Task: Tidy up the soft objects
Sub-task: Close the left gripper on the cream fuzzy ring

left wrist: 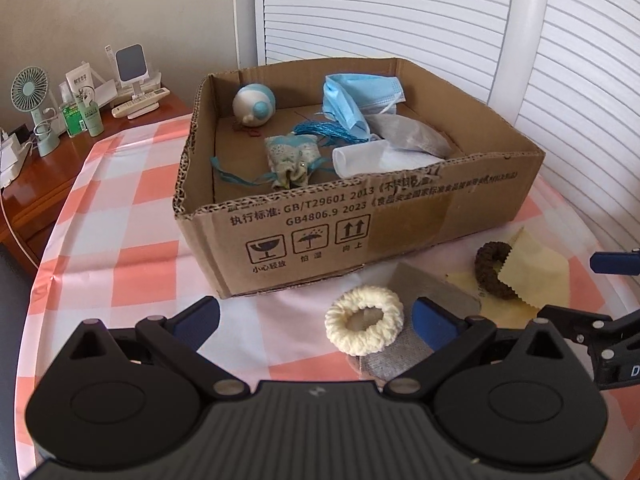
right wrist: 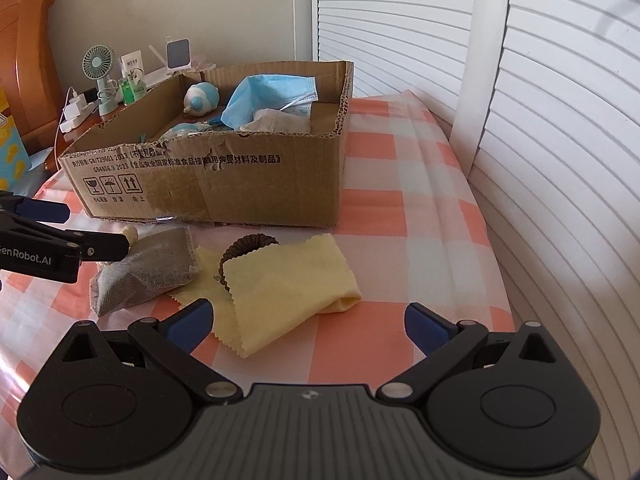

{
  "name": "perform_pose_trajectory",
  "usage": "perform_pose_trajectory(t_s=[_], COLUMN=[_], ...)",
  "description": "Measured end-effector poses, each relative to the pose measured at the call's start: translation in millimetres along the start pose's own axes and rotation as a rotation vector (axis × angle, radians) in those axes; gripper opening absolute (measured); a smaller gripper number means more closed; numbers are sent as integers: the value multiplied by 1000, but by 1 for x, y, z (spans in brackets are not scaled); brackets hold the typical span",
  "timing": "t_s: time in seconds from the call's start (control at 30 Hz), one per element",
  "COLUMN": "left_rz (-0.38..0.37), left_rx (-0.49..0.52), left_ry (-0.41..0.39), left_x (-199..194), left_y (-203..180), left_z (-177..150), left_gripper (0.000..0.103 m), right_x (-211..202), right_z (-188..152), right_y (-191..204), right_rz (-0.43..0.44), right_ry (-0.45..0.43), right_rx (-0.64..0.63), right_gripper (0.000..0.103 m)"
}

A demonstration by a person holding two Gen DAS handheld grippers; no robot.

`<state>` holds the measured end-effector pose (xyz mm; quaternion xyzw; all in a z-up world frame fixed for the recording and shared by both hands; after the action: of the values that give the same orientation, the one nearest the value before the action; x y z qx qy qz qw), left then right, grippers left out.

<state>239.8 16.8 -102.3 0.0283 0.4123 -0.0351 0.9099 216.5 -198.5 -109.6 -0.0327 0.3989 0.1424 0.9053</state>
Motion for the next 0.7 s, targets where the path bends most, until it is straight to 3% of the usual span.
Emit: perform_pose_trajectory(t_s=[0.33, 0.43, 0.7], left_rz=[99, 79, -16], left_rx=[10, -13, -90], left_ry=[18, 27, 39], left_x=[9, 11, 16], left_y=[17, 21, 19], left_z=[-6, -7, -10], left_gripper=[100, 98, 78], right_x=[5, 7, 12], right_z=[0, -2, -5], right_y=[2, 4, 4], right_rz=[12, 8, -10], right_ry=[6, 15, 24], right_rx=[-9, -21, -42], right_gripper=[103, 103, 103])
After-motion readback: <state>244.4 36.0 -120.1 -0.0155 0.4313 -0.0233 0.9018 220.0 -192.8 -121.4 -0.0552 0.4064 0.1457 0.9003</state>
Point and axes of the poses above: each gripper's, at about its wrist camera, not at the fingertips, and x roughly the way its jaws point, y to its left, z to its top, the point moved 5 cm from there along x, roughly the way its jaws point, and after that the axes turned 3 degrees about z, right-handed, at the moved point
